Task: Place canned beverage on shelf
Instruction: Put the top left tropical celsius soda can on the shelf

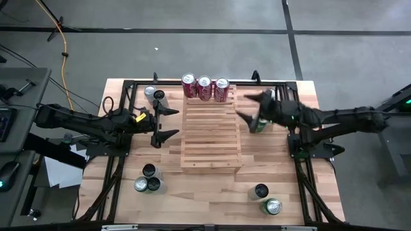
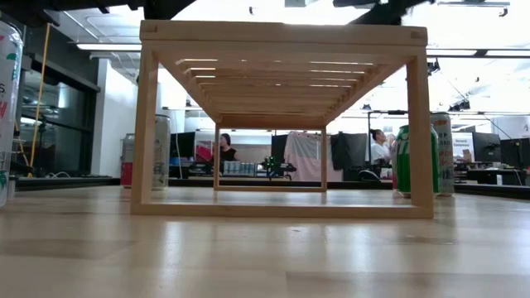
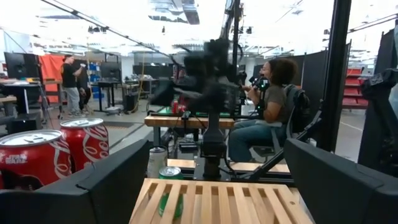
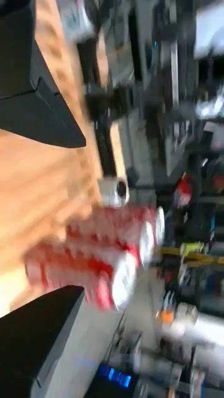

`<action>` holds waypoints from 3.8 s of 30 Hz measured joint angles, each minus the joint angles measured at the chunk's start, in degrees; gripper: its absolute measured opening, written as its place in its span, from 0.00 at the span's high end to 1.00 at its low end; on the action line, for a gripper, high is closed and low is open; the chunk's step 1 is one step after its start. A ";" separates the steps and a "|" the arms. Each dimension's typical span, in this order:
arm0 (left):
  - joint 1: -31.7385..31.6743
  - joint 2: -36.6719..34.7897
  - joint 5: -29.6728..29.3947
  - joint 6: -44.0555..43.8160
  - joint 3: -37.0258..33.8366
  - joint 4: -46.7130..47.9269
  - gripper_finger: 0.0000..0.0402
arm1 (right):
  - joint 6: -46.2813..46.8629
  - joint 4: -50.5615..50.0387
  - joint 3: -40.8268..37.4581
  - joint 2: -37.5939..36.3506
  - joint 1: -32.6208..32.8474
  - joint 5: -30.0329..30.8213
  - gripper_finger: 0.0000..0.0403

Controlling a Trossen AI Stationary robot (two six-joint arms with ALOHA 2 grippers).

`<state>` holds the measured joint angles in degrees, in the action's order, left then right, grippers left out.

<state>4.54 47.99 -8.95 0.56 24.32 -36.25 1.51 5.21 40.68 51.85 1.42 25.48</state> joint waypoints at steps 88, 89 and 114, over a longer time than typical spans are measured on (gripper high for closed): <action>-25.22 12.20 -36.53 -24.46 -0.04 34.53 0.09 | -0.45 40.55 -17.81 1.91 6.83 -9.57 0.09; -25.28 12.57 -36.49 -24.46 -0.04 34.44 0.09 | -0.45 40.57 -17.81 1.91 6.83 -9.57 0.09; -23.26 6.42 -35.73 -19.37 -0.09 34.32 0.41 | -0.45 40.54 -17.81 1.89 6.83 -9.55 0.09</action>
<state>-18.72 54.41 -44.68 -18.81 24.23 -1.93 1.06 45.75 22.87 53.74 8.25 15.93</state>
